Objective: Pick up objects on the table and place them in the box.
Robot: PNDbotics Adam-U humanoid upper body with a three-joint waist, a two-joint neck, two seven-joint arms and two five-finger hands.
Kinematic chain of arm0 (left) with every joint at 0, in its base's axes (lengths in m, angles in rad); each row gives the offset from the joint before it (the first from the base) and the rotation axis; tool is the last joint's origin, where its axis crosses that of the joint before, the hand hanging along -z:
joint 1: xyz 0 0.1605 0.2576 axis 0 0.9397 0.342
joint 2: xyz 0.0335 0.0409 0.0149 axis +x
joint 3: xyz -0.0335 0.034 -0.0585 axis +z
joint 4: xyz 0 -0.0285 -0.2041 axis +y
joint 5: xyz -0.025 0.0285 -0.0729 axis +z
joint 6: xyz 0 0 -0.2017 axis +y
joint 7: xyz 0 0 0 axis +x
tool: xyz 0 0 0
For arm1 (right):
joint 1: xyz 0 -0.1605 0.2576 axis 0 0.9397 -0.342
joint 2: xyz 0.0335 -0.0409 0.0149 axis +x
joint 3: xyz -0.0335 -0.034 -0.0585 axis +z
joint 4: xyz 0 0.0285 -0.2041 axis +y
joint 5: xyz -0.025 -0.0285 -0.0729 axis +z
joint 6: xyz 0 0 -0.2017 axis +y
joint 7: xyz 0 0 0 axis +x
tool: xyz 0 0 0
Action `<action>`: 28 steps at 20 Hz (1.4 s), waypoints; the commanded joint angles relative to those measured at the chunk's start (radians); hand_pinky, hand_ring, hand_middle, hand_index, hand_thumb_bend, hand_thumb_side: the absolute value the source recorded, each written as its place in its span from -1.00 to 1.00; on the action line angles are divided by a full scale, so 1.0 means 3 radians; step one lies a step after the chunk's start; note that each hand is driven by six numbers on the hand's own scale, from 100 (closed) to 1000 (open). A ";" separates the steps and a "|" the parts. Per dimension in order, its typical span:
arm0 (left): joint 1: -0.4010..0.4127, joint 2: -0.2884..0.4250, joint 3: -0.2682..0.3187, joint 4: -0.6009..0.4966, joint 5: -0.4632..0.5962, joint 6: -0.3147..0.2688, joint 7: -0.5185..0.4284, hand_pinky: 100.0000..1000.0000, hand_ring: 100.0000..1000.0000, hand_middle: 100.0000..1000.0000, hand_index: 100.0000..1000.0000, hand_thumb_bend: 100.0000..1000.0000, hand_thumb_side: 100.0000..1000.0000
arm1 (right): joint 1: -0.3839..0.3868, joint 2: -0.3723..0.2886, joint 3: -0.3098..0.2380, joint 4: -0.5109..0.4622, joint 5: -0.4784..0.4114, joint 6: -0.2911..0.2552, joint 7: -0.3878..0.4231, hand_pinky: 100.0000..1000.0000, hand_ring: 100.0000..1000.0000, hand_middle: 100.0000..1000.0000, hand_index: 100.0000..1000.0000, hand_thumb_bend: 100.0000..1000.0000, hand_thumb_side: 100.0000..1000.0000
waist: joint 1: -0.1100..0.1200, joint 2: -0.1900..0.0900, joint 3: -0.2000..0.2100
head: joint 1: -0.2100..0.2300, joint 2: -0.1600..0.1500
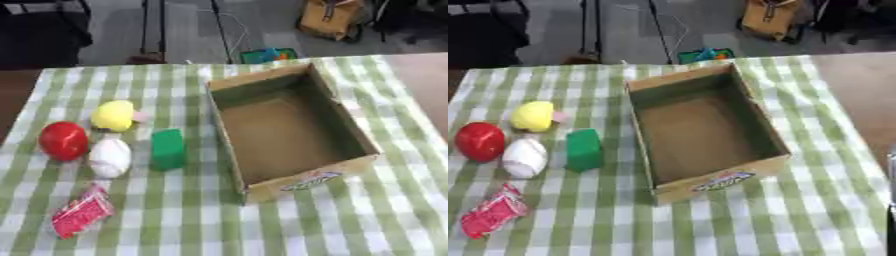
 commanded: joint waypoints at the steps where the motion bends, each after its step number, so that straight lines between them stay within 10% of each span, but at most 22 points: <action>1: 0.0133 0.0418 0.0007 -0.0047 0.0093 0.0115 -0.0347 1.00 1.00 0.88 0.98 -0.87 1.00 | -0.0007 -0.0067 -0.0001 -0.0076 0.0000 -0.0023 -0.0028 0.06 0.34 0.23 0.42 -1.00 0.79 | 0.0010 -0.0092 0.0013 | -0.0005 0.0028; 11: 0.0593 0.1304 -0.0075 -0.0047 -0.0057 0.0422 -0.1400 1.00 1.00 1.00 1.00 -0.64 1.00 | 0.0028 -0.0098 0.0014 -0.0076 0.0000 0.0002 -0.0022 0.05 0.33 0.22 0.41 -1.00 0.78 | 0.0043 -0.0156 0.0067 | -0.0025 0.0097; 20: 0.0821 0.1954 -0.0376 -0.0047 0.0298 0.1163 -0.2259 1.00 1.00 1.00 1.00 -0.18 1.00 | 0.0060 -0.0124 0.0040 -0.0076 -0.0005 0.0032 -0.0031 0.04 0.32 0.21 0.39 -1.00 0.76 | 0.0091 -0.0191 0.0120 | -0.0059 0.0108; 28: 0.0617 0.2148 -0.0586 -0.0047 0.0129 0.0790 -0.1937 1.00 1.00 1.00 1.00 -1.00 1.00 | 0.0064 -0.0115 0.0065 -0.0076 -0.0034 0.0036 -0.0018 0.04 0.30 0.20 0.38 -1.00 0.76 | 0.0097 -0.0191 0.0118 | -0.0080 0.0121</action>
